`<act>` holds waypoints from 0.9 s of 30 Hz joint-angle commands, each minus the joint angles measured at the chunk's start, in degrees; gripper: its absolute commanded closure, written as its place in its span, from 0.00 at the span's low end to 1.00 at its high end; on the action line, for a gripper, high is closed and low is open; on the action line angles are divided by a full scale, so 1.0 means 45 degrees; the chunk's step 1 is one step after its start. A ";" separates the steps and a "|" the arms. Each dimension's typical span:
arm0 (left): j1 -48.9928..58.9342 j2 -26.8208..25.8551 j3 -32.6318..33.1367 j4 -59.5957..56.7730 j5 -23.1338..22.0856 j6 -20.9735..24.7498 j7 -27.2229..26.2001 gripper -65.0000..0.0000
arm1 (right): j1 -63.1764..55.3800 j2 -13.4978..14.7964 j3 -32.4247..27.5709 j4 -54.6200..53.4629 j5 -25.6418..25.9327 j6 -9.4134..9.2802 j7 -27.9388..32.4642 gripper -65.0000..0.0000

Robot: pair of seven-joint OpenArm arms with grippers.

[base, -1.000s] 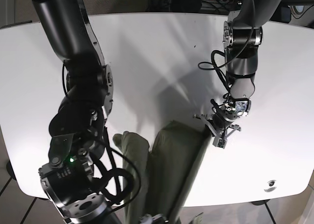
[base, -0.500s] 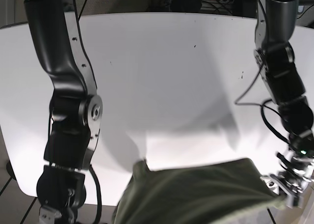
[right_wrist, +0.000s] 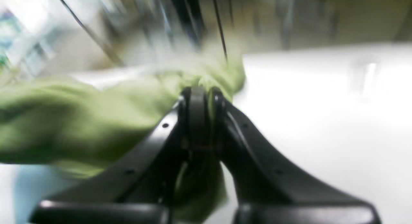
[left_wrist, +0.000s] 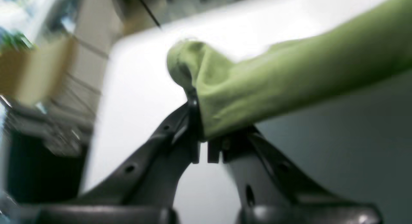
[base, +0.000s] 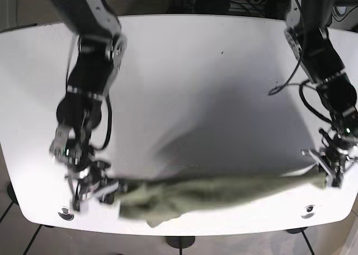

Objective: Fold the T-shirt properly
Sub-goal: 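Grasp the shirt edge with the left gripper beside the right gripper and lift, then lay the shirt flat by pulling both held corners apart and releasing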

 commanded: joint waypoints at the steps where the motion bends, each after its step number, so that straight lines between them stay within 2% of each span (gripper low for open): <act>1: 0.0791 -0.0046 -0.0468 0.0689 -0.0149 -0.0197 -0.0440 1.00 | -0.0840 0.0172 -0.0043 0.1178 0.0975 0.0114 0.0837 0.97; 5: 0.3213 0.0755 -0.1660 0.1685 -0.0130 -0.0647 -0.0440 1.00 | -0.4063 0.0426 0.0543 0.2487 0.1991 0.0114 0.0817 0.97; 10: 0.5812 0.1576 -0.1992 0.3404 -0.0110 -0.0998 -0.0420 1.00 | -0.6759 0.0465 0.1090 0.4147 0.2128 0.0114 0.0778 0.97; 12: 0.6652 0.1771 -0.2265 0.3990 -0.0110 -0.0998 -0.0401 1.00 | -0.7443 0.0465 0.1364 0.4519 0.2128 0.0231 0.0758 0.97; 17: 0.8078 0.2396 -0.3164 0.4948 -0.0091 -0.1028 -0.0401 1.00 | -0.9318 0.0465 0.1735 0.4987 0.2148 0.0270 0.0798 0.97; 19: 0.8351 0.2514 -0.3535 0.5006 -0.0071 -0.1028 -0.0401 1.00 | -0.9787 0.0680 0.1735 0.4987 0.2148 0.0270 0.0837 0.97; 24: 0.8976 0.2553 -0.4200 0.5026 -0.0071 -0.1028 -0.0362 1.00 | -1.0764 0.0719 0.1754 0.5280 0.2421 0.0270 0.0837 0.97; 26: 0.9289 0.2553 -0.4180 0.5045 -0.0071 -0.1028 -0.0342 0.85 | -1.1213 0.0719 0.1735 0.5749 0.2655 0.0270 0.0837 0.92; 27: 0.9406 0.2553 -0.4160 0.5045 -0.0091 -0.1028 -0.0342 0.74 | -1.1331 0.0719 0.1696 0.5984 0.2695 0.0250 0.0817 0.84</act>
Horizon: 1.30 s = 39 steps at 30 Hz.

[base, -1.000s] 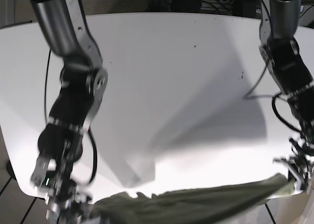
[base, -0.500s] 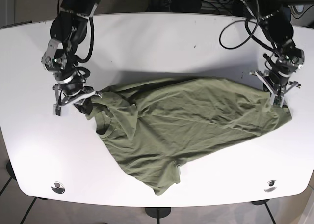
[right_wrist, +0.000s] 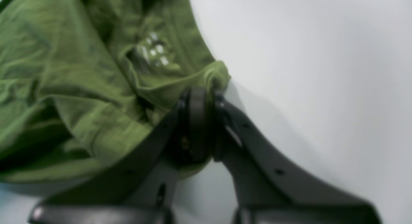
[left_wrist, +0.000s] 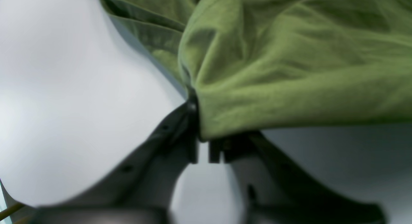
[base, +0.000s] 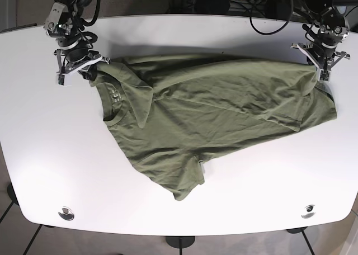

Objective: Fold the T-shirt properly
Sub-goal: 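Lay the shirt flat by pulling both held corners apart and releasing, then grasp the shirt's hem corners with both grippers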

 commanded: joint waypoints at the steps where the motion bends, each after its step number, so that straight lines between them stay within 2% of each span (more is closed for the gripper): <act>1: 0.0227 -0.0172 -0.0032 0.0300 -0.0134 0.0031 -0.0162 0.61 | -0.0233 0.0077 -0.0024 0.0783 0.0193 0.0022 0.0297 0.72; 3: 0.0344 -0.0172 -0.0051 0.0300 -0.0154 0.0031 -0.0162 0.42 | -0.0467 0.0058 -0.0024 0.1311 0.0193 0.0022 0.0336 0.45; 5: 0.0383 -0.0172 -0.0110 0.0515 -0.0174 0.0031 -0.0162 0.39 | -0.0428 0.0077 -0.0024 0.1604 0.0193 0.0022 0.0336 0.24; 7: 0.0403 -0.0172 -0.0462 0.1218 -0.0545 0.0031 -0.0162 0.39 | -0.0096 0.0253 -0.0043 0.1662 0.0193 0.0022 0.0336 0.14; 9: 0.0559 -0.0231 -0.0891 0.1882 -0.1678 0.0031 -0.0162 0.39 | 0.0568 0.0566 -0.0063 0.1643 0.0193 0.0022 0.0258 0.12; 10: 0.0735 -0.0250 -0.1380 0.2156 -0.2733 0.0031 -0.0162 0.39 | 0.1134 0.0722 -0.0082 0.1506 0.0154 0.0022 0.0258 0.12; 11: 0.0735 -0.0289 -0.1732 0.2253 -0.3377 0.0031 -0.0143 0.39 | 0.1525 0.0781 -0.0219 0.1174 0.0154 0.0022 0.0258 0.12; 12: 0.0715 -0.0563 -0.2142 0.2292 -0.4139 0.0031 0.0092 0.39 | 0.2268 0.1152 -0.0727 0.0568 0.0135 0.0022 0.0258 0.12; 14: 0.0715 -0.1130 -0.2318 0.2292 -0.4999 0.0031 0.0971 0.39 | 0.3205 0.1855 -0.1684 -0.0604 0.0135 0.0003 0.0258 0.12; 16: 0.0735 -0.1579 -0.2572 0.2234 -0.5507 0.0031 0.1420 0.39 | 0.4397 0.2246 -0.2505 -0.2225 0.0135 0.0003 0.0258 0.12; 21: 0.0403 -0.1637 -0.3470 0.1706 -0.5468 0.0031 0.1401 0.39 | 0.6683 0.2422 -0.3384 -0.5703 0.0135 0.0022 0.0336 0.12; 23: -0.0105 -0.1833 -0.3490 0.1140 -0.5058 0.0031 0.1401 0.39 | 0.7327 0.2422 -0.3677 -0.6855 0.0135 0.0022 0.0356 0.12; 27: -0.2352 -0.1852 -0.3490 -0.0599 -0.1756 0.0031 0.1401 0.38 | 0.7835 0.2266 -0.4732 -0.7969 0.0135 0.0042 0.0375 0.13; 28: -0.2821 -0.1891 -0.3490 -0.1029 -0.1189 0.0031 0.1401 0.38 | 0.7835 0.2129 -0.4771 -0.8047 0.0135 0.0042 0.0375 0.14; 29: -0.3543 -0.2087 -0.3490 -0.1751 -0.0467 0.0031 0.1401 0.38 | 0.7835 0.1933 -0.4654 -0.8067 0.0115 0.0042 0.0454 0.25; 30: -0.3973 -0.2224 -0.3490 -0.2298 -0.0174 0.0031 0.1401 0.38 | 0.7796 0.1875 -0.4615 -0.8106 0.0115 0.0042 0.0688 0.35; 31: -0.4305 -0.2302 -0.3451 -0.2865 0.0002 0.0031 0.1401 0.38 | 0.7796 0.1875 -0.4634 -0.8262 0.0115 0.0042 0.0903 0.47; 33: -0.5145 -0.2731 -0.3431 -0.4584 0.0041 0.0031 0.1401 0.38 | 0.7835 0.1875 -0.4556 -0.8926 0.0135 0.0022 0.1137 0.82; 34: -0.5595 -0.2888 -0.3412 -0.5463 0.0041 0.0031 0.1401 0.38 | 0.7855 0.1894 -0.4556 -0.9102 0.0135 -0.0036 0.1176 0.95; 39: -0.6513 -0.3278 -0.2884 -0.7886 -0.0037 0.0031 0.1401 0.38 | 0.7855 0.1914 -0.4556 -0.9102 0.0135 -0.0036 0.1176 0.97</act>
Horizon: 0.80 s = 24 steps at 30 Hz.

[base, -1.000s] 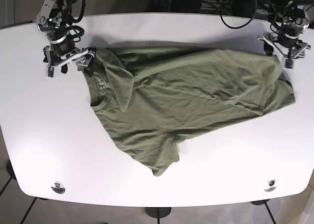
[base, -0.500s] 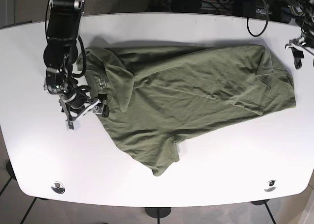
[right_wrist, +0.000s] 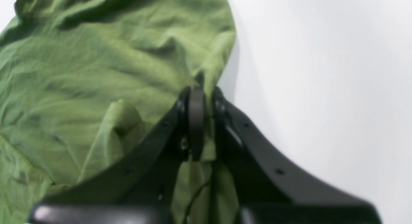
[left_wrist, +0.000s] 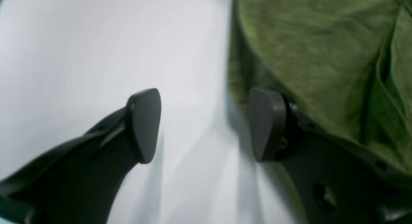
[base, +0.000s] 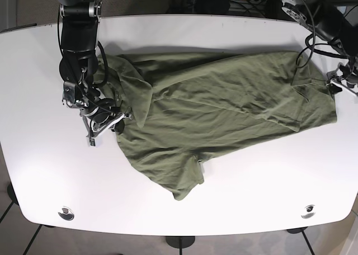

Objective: Fold the T-shirt properly
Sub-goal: 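Grasp the shirt's hem corners with both grippers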

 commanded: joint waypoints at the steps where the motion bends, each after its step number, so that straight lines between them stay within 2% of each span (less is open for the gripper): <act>1: -0.0311 -0.0316 0.0030 -0.0178 -0.0246 -0.0008 -0.0236 0.38 | 0.0234 0.0049 0.0014 0.0112 0.0033 -0.0036 -0.0154 0.97; 7: -0.0819 -0.0218 -0.0048 -0.0296 -0.0265 -0.0008 -0.0178 0.38 | 0.0234 0.0009 0.0014 0.0112 0.0091 -0.0056 -0.0154 0.97; 11: -0.0760 -0.0335 -0.0048 -0.0237 -0.1809 -0.0008 0.0330 0.38 | 0.0234 0.0009 0.0014 0.0112 0.0091 -0.0076 -0.0154 0.97; 13: -0.0760 -0.0667 0.0011 -0.0315 -0.2219 -0.0008 0.0721 0.38 | 0.0234 0.0029 0.0034 0.0112 0.0091 -0.0076 -0.0154 0.97; 16: -0.0780 -0.0687 0.0265 -0.0315 -0.2180 -0.0008 0.0799 0.38 | 0.0234 0.0029 0.0034 0.0112 0.0091 -0.0036 -0.0154 0.97; 21: -0.0721 -0.0628 0.1749 -0.0432 -0.2297 -0.0008 0.0780 0.38 | 0.0234 0.0029 0.0034 0.0112 0.0091 0.0022 -0.0154 0.97; 24: -0.0819 -0.0648 0.1788 -0.1507 -0.2317 -0.0008 0.0780 0.38 | 0.0234 0.0029 0.0034 0.0112 0.0091 0.0022 -0.0154 0.97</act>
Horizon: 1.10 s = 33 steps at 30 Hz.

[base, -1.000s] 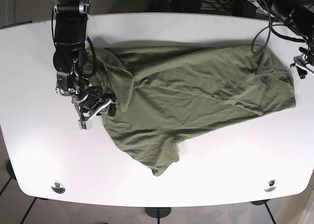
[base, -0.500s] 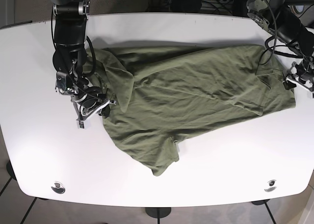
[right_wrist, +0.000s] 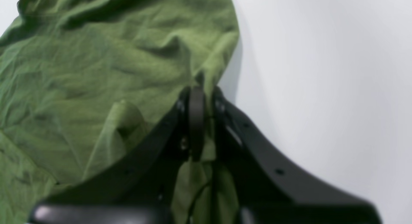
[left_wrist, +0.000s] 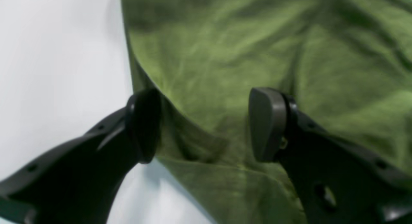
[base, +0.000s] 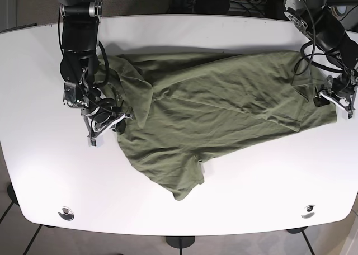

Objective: Fold the T-shirt properly
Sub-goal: 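Grasp the shirt's hem corners with both grippers, then lift the hem with both grippers and shake the shirt out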

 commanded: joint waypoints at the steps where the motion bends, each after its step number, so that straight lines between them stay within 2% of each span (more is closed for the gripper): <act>1: -0.0211 -0.0303 -0.0018 -0.0308 -0.0068 -0.0008 0.0090 0.38 | 0.0234 0.0092 0.0029 0.0112 0.0009 0.0012 -0.0145 0.97; 6: -0.0114 -0.0342 -0.0116 -0.0328 -0.0048 -0.0008 0.0090 0.39 | 0.0234 0.0073 0.0029 0.0112 0.0009 0.0012 -0.0145 0.97; 9: 0.0375 -0.0362 -0.0995 0.0512 0.0010 -0.0008 0.0090 0.38 | 0.0195 0.0073 0.0029 0.0112 0.0028 0.0012 -0.0145 0.97; 20: 0.0511 -0.0303 -0.1015 0.0786 0.0030 -0.0008 0.0129 0.38 | 0.0175 0.0073 0.0049 0.0112 0.0028 0.0012 -0.0145 0.97; 28: 0.0492 -0.0694 -0.1073 -0.1637 -0.0087 -0.0008 0.0090 0.38 | 0.0175 0.0073 0.0049 0.0112 0.0028 0.0012 -0.0145 0.97; 33: 0.0453 -0.0244 -0.0976 -0.1910 -0.0068 -0.0008 0.0207 0.39 | 0.0175 0.0073 0.0049 0.0112 0.0028 0.0012 -0.0145 0.97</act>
